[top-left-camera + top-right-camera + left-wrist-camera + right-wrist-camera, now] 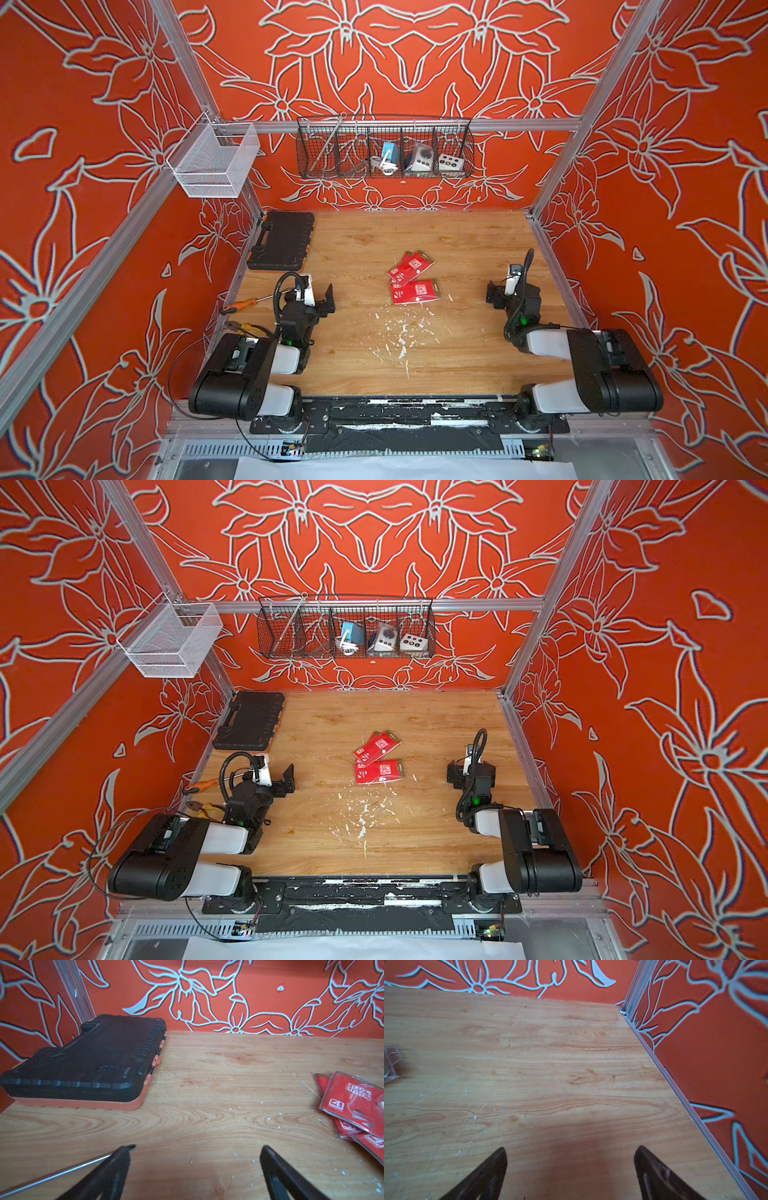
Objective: Open the ruler set and take out the ruler
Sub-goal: Pick up the ruler set bag from the ruler set bag.
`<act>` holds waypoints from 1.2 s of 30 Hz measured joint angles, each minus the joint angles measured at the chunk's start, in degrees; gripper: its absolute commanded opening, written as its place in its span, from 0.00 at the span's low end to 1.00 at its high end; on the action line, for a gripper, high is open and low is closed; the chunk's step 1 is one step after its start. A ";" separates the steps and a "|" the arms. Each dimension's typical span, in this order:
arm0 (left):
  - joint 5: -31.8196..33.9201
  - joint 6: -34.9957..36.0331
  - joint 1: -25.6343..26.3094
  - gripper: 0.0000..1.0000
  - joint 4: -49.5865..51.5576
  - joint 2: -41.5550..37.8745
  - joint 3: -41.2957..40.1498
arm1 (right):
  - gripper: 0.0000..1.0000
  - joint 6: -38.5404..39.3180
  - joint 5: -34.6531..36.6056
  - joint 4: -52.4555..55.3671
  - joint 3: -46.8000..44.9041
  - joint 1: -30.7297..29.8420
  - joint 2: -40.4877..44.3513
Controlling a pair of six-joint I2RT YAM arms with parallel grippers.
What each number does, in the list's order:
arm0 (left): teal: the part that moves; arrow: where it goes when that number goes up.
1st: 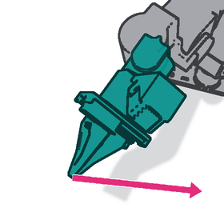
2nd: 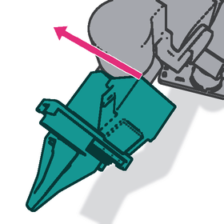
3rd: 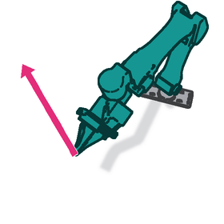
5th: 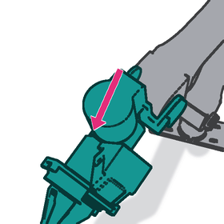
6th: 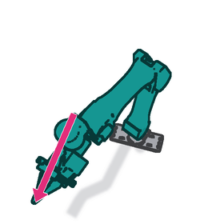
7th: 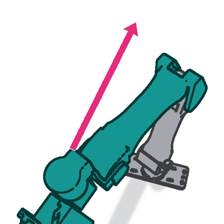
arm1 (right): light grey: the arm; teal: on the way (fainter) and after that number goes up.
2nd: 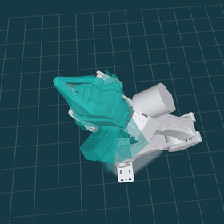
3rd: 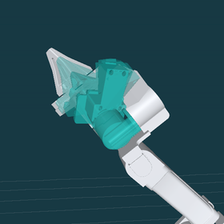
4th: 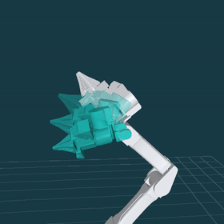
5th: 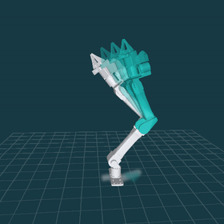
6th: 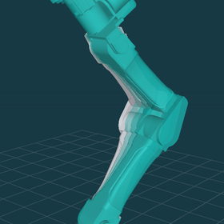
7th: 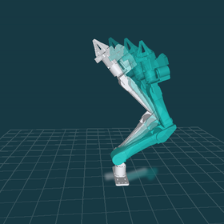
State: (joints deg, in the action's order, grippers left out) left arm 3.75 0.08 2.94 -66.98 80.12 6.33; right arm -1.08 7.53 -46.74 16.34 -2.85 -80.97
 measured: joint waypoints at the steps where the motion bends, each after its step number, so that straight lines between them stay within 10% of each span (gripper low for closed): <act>1: 0.00 0.00 0.00 0.98 0.00 0.00 0.00 | 0.97 0.00 0.00 0.00 0.00 0.00 0.02; 29: 0.28 -0.04 0.00 0.98 0.09 -0.04 0.00 | 0.97 0.11 0.04 -0.07 0.00 0.00 0.02; 36: 1.95 -0.28 0.02 0.98 7.98 -12.39 0.92 | 0.97 0.09 1.68 3.08 -0.04 0.00 7.50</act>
State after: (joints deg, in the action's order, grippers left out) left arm 5.69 -0.21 2.96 -59.00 67.72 7.25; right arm -0.99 9.21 -43.66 16.29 -2.85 -73.47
